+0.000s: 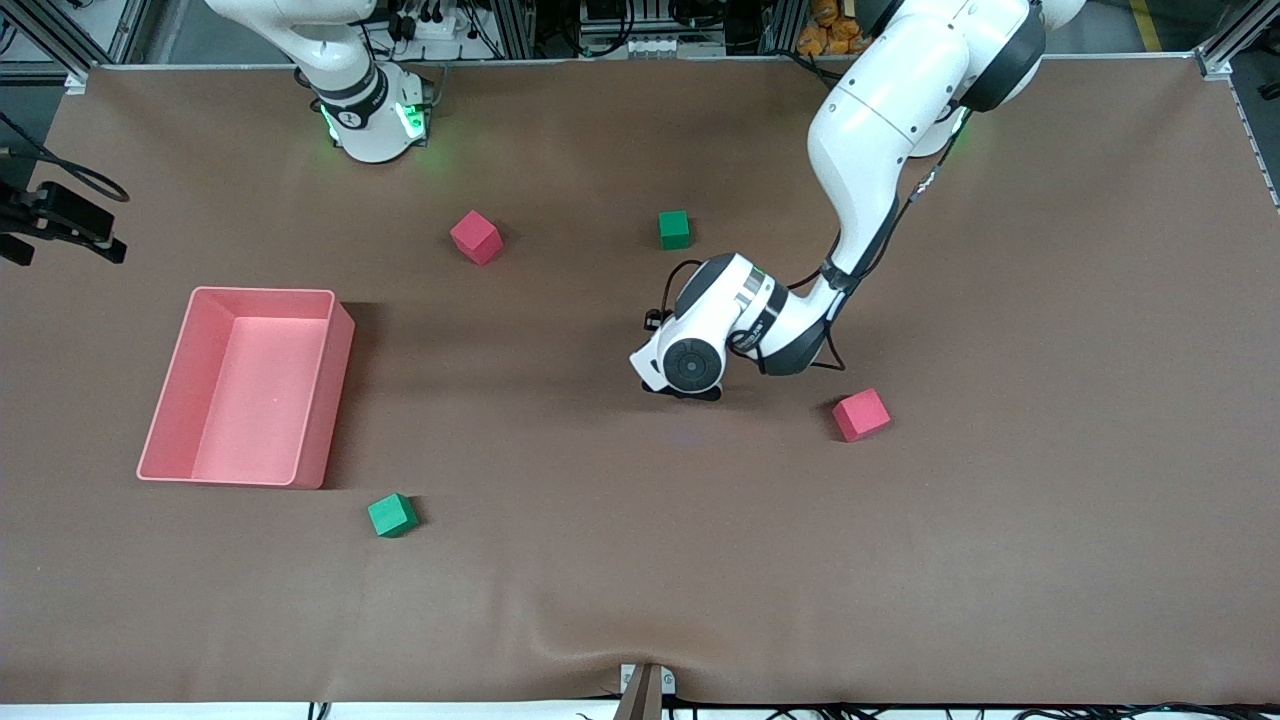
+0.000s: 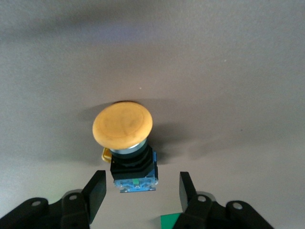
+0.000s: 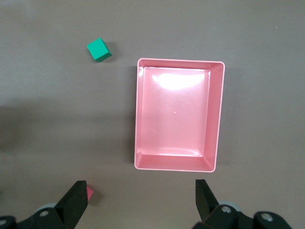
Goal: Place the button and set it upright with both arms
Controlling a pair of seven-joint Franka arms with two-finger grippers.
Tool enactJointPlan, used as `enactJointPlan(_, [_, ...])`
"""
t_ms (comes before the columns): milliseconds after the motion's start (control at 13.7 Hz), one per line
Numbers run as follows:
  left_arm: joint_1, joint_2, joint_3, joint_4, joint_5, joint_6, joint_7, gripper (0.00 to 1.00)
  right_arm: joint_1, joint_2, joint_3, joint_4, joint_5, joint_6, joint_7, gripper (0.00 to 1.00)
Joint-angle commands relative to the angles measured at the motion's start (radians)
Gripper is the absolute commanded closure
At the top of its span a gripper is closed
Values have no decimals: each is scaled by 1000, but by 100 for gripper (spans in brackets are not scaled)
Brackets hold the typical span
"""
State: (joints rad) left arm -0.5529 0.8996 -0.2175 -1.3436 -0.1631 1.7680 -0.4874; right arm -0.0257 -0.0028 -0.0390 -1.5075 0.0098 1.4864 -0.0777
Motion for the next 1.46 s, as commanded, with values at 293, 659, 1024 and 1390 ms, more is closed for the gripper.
enactJointPlan(293, [-19,2,9,0,27,-44,-39,32,1,-2,-4,3,-25,-51,-108,0])
enactJointPlan(659, [-13,4,10,0,27,-44,-39,37,-2,0,-6,4,-25,-51,-97,0])
enactJointPlan(1024, [-7,12,10,7,23,-44,-40,50,0,0,-6,4,-25,-49,-79,0])
enactJointPlan(1390, [-5,6,27,11,14,-44,-85,100,4,1,-4,6,-27,-40,6,0])
